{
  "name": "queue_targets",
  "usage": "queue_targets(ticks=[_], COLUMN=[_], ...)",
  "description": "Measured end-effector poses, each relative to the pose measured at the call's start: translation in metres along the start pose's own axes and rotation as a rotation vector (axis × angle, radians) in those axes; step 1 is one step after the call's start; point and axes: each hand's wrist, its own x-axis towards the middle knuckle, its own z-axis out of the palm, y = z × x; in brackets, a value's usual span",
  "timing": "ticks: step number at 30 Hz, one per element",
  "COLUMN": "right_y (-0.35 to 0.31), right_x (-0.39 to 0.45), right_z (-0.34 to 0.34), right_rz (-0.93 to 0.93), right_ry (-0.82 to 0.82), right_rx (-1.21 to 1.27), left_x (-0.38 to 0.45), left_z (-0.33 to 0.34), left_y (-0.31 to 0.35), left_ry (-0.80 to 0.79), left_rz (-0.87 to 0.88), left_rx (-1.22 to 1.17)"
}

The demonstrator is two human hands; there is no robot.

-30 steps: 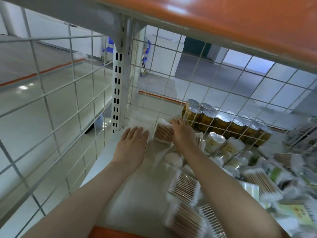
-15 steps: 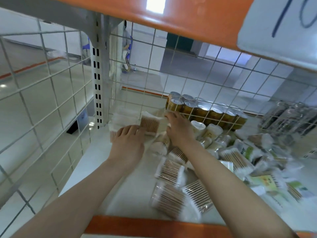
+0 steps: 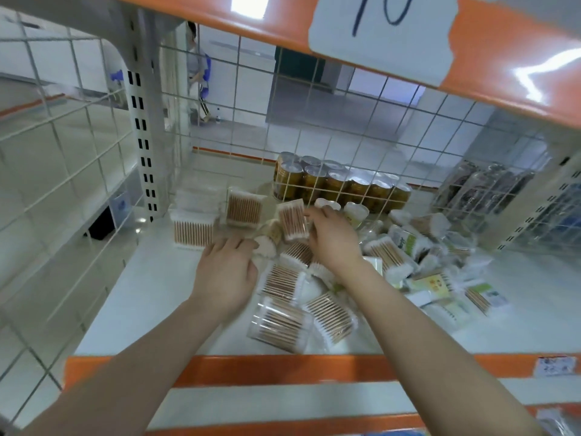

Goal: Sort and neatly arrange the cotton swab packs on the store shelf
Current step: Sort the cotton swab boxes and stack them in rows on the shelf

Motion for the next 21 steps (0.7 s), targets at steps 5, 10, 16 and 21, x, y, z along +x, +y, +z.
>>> queue_targets(ticks=[5, 10, 16, 21], right_y=[0.007, 0.004, -0.003, -0.005], right_x=[-0.019, -0.031, -0.038, -0.037], right_z=[-0.002, 0.000, 0.000, -0.005], right_rz=[-0.006, -0.033, -0.105, -0.115], right_ry=[-0.026, -0.128, -0.332, -0.365], right_rx=[0.027, 0.128, 0.150, 0.152], left_x=[-0.007, -0.011, -0.014, -0.018], left_z=[0.006, 0.006, 0.000, -0.004], left_y=[0.008, 0.007, -0.005, -0.010], left_ry=[-0.004, -0.005, -0.131, -0.178], left_rz=[-0.059, -0.087, -0.175, -0.220], left_rx=[-0.042, -0.077, -0.116, -0.272])
